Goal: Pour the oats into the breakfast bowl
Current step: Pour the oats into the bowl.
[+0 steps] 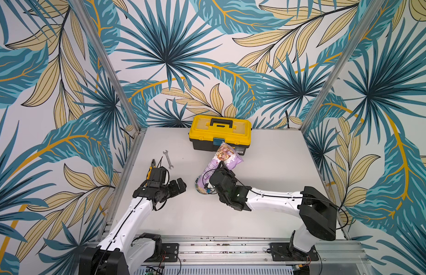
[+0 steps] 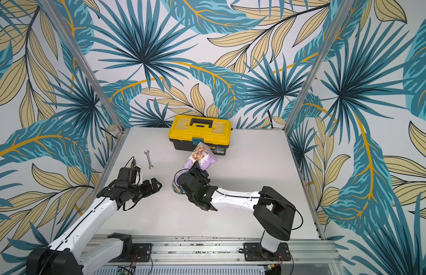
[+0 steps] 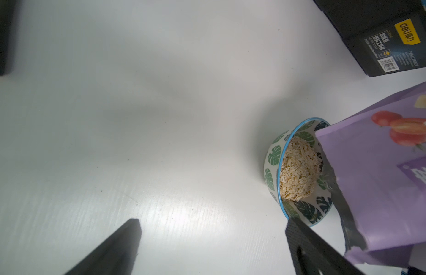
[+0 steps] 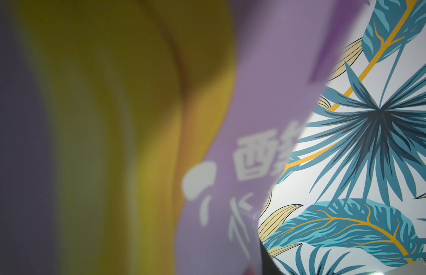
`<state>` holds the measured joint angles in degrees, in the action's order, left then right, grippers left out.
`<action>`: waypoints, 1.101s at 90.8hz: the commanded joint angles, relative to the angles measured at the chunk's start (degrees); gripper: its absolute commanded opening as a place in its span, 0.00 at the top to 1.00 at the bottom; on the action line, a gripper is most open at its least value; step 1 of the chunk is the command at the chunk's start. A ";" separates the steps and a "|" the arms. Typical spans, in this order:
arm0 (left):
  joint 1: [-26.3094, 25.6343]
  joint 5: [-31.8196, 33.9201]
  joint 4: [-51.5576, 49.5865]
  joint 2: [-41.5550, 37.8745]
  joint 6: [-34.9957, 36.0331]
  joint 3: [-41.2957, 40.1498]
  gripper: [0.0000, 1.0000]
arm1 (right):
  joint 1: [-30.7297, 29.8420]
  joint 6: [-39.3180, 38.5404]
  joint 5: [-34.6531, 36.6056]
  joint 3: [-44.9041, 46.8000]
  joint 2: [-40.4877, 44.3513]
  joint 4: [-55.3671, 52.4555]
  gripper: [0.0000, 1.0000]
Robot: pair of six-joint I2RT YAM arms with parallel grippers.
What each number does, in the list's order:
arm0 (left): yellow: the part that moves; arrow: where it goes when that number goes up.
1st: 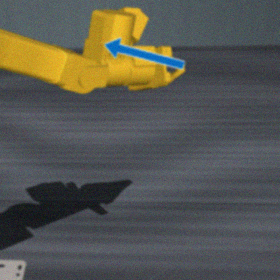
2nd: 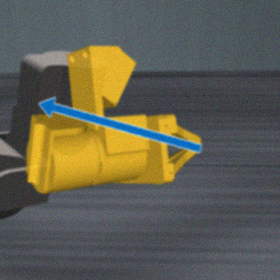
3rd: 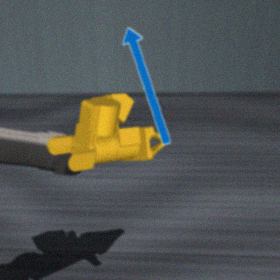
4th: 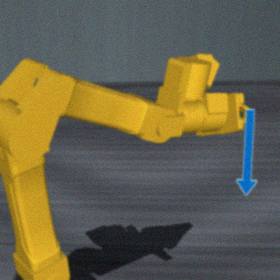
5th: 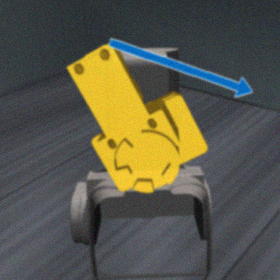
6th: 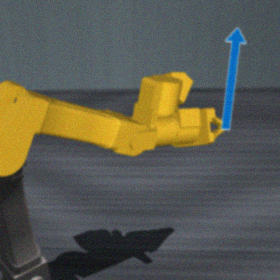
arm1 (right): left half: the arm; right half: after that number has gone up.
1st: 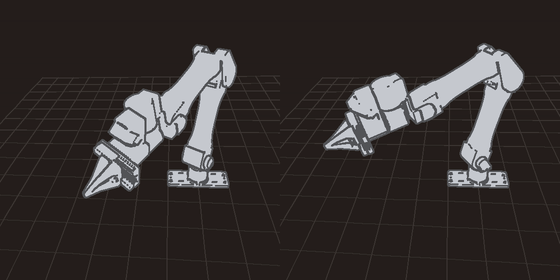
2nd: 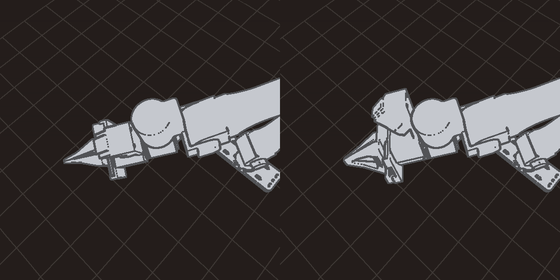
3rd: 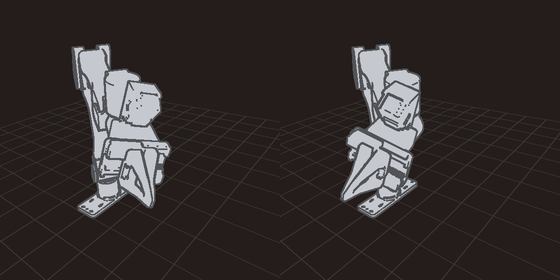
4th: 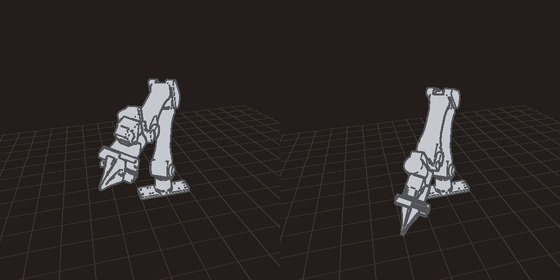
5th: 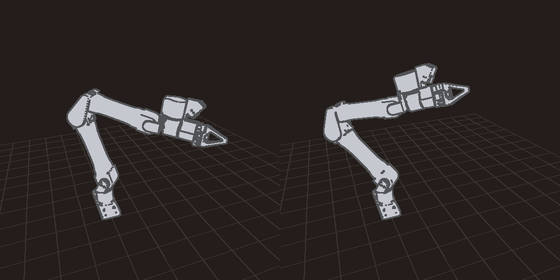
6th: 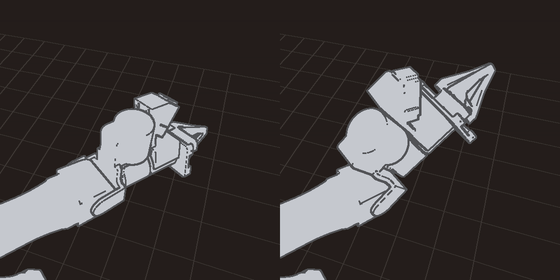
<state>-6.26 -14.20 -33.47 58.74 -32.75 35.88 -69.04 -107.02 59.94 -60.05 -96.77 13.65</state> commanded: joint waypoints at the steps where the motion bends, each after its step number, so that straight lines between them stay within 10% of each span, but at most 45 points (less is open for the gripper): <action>1: 0.30 -0.09 -0.29 0.05 0.96 0.53 0.00 | 0.04 1.94 1.80 0.23 2.23 2.90 1.00; 100: 0.36 0.02 -0.91 0.58 1.99 1.57 0.00 | 1.55 26.04 3.01 -23.22 -6.34 -38.90 1.00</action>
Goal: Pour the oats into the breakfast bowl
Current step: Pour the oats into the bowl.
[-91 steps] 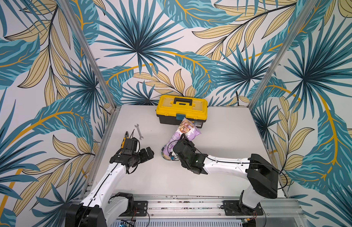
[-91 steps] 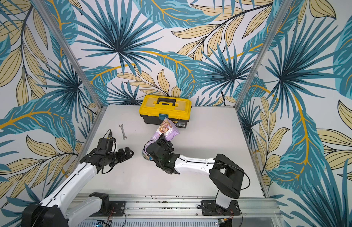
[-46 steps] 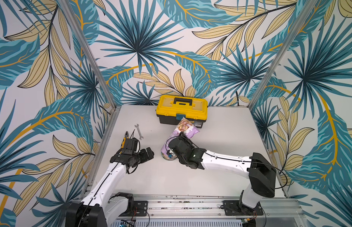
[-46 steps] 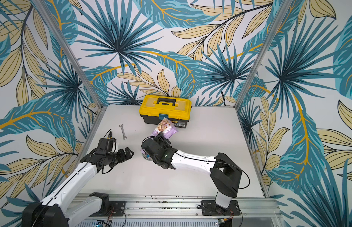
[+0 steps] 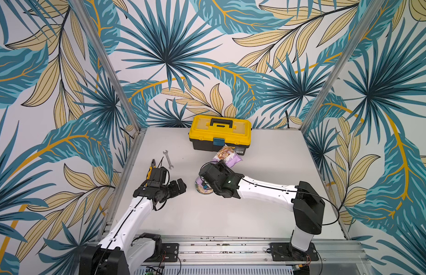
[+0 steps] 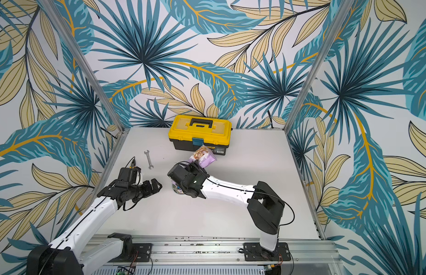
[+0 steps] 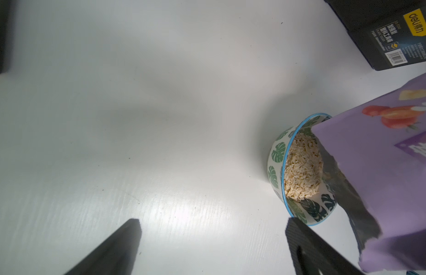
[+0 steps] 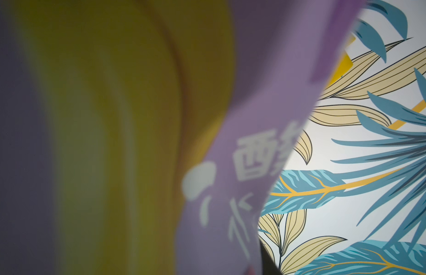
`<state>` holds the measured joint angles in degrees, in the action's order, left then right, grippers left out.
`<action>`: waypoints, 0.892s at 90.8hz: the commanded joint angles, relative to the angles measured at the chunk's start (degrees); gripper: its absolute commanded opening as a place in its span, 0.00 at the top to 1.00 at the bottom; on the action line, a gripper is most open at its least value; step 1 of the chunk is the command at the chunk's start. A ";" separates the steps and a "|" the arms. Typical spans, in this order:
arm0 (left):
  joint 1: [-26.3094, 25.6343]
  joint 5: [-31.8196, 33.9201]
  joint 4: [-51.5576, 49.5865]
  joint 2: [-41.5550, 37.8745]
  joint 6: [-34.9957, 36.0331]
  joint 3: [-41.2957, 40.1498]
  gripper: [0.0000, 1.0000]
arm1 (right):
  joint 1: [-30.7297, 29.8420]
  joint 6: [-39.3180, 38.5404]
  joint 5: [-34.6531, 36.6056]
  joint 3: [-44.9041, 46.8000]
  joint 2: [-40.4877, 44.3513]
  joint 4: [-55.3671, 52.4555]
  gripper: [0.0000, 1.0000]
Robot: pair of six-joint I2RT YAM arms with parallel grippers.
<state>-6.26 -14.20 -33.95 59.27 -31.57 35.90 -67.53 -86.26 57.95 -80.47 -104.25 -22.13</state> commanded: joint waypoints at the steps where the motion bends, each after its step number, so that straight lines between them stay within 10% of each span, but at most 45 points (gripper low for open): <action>1: 0.32 -0.01 -0.42 0.06 0.81 1.54 0.00 | 0.08 5.29 5.08 -2.79 1.14 -3.11 1.00; 81: 0.29 0.21 -0.28 0.25 0.82 1.20 0.00 | -1.60 -21.38 8.27 14.24 8.23 42.46 1.00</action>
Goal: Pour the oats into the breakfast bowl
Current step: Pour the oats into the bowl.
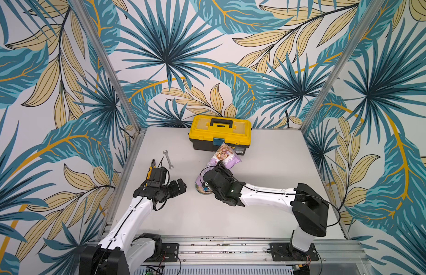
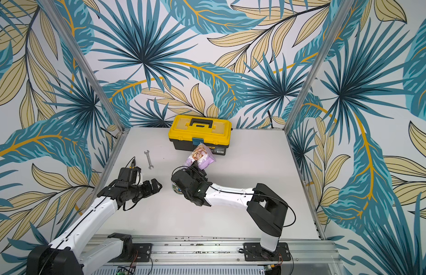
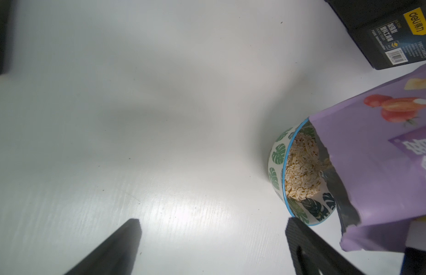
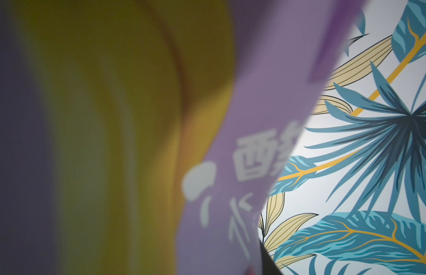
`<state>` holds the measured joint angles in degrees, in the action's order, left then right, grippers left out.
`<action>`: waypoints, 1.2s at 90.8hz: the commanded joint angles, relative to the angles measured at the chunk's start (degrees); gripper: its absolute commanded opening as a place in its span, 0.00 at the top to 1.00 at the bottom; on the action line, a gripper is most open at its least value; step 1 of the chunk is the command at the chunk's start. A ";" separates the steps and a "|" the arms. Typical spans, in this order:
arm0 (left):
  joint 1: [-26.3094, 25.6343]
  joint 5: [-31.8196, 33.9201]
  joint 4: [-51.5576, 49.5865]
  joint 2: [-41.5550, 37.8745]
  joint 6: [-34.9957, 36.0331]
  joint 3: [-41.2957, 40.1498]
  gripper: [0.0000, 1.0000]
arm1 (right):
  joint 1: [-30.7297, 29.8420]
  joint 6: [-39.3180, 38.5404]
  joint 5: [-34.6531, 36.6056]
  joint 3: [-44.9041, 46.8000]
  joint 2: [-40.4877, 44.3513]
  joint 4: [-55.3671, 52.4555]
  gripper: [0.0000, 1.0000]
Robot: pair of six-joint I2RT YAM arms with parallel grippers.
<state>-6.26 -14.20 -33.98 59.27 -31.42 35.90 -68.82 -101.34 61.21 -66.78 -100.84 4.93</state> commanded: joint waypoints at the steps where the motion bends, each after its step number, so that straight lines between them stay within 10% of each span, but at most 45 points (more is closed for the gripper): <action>1: 0.29 0.17 -0.28 0.24 0.62 1.19 0.00 | -0.37 -6.79 4.99 0.71 4.84 16.44 1.00; 70: 0.31 0.64 -0.70 0.59 0.57 1.72 0.00 | -0.78 -10.57 2.08 8.70 9.75 24.09 1.00; 109: 0.35 0.92 -1.52 -0.26 0.57 2.11 0.00 | 0.11 7.55 0.90 6.05 10.13 8.53 1.00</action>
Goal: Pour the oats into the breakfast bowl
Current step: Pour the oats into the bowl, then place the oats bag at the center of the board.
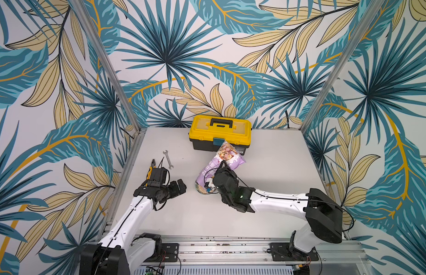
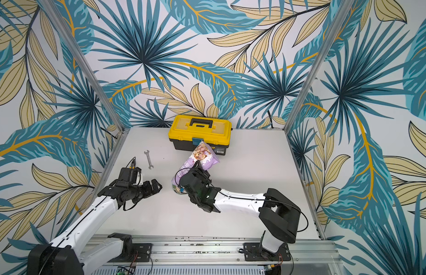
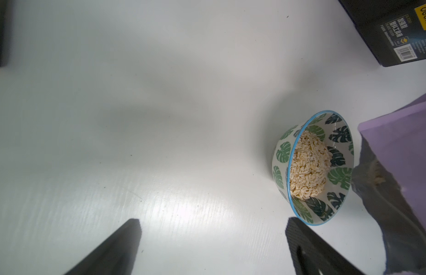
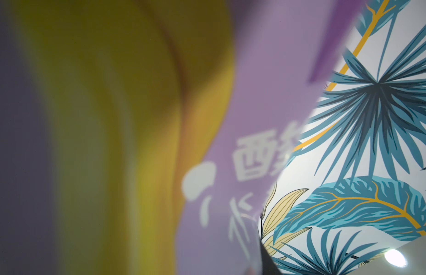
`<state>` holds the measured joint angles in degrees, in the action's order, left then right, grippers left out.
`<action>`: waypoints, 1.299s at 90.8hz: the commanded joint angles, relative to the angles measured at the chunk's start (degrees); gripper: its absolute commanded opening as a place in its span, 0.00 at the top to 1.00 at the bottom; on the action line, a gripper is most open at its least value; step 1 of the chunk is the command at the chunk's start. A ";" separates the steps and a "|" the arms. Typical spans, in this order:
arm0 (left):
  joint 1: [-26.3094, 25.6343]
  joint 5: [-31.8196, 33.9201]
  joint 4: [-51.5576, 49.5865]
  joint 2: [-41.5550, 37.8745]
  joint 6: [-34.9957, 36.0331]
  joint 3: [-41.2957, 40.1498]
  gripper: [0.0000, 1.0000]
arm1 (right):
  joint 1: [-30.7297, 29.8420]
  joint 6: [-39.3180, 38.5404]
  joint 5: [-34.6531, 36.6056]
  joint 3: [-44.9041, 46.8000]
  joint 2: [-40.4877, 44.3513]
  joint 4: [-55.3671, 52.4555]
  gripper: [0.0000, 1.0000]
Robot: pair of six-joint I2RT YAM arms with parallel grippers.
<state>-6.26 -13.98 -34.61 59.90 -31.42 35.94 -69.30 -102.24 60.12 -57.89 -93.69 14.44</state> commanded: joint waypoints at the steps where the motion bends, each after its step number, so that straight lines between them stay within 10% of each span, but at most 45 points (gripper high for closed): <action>1: 0.32 0.71 -0.85 -0.96 0.57 2.05 0.00 | 0.62 8.76 1.92 -2.85 2.99 -1.03 1.00; 62: 0.35 3.33 -2.83 -4.30 -0.44 4.27 0.00 | 8.32 43.15 -14.02 -8.36 6.59 -29.17 1.00; 118: 0.37 4.30 3.44 -13.00 -2.02 6.95 0.00 | 27.02 74.64 -69.98 -3.06 18.05 -29.50 1.00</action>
<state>-6.26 -9.82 -34.68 48.80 -33.06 41.54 -45.65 -37.28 4.69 -63.55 -80.47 -25.21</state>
